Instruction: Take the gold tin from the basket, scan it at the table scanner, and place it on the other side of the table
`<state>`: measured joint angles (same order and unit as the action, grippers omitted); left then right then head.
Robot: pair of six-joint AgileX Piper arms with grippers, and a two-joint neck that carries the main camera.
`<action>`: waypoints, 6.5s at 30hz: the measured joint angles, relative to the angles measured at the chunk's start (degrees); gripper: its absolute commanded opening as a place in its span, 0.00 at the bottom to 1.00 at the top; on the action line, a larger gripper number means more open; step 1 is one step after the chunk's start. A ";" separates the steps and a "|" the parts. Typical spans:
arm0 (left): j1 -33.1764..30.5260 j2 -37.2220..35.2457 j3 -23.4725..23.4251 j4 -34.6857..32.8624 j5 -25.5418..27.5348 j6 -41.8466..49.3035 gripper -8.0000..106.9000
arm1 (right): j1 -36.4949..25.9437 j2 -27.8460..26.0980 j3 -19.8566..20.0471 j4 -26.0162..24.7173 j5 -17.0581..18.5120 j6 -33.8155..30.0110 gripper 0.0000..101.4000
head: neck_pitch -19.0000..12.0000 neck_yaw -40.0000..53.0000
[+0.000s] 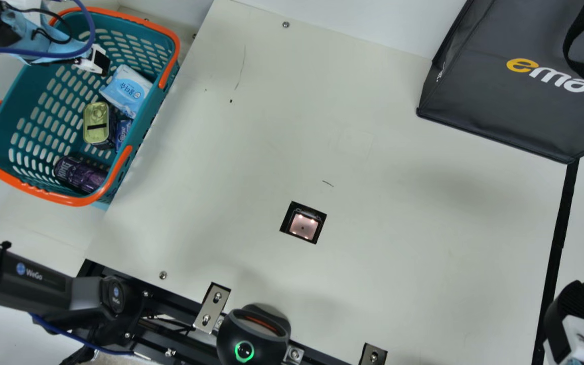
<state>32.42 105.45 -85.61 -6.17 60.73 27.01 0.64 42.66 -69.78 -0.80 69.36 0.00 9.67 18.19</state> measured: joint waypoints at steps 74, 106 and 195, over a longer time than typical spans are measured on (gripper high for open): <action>0.21 10.64 15.25 12.76 -20.37 -27.01 0.85 | 0.00 0.00 0.00 0.00 0.00 0.00 0.94 | -0.09 0.00; 4.47 11.55 27.88 5.56 -39.20 -23.61 0.85 | 0.00 0.00 0.00 0.00 0.00 0.00 0.94 | 0.00 0.09; 4.21 7.99 25.65 -5.84 -38.00 -20.14 0.00 | 0.00 0.00 0.00 0.05 -0.07 0.00 0.94 | 0.00 0.00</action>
<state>36.63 113.44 -59.97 -12.01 22.73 6.88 0.64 42.66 -69.78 -0.75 69.29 0.00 9.67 18.19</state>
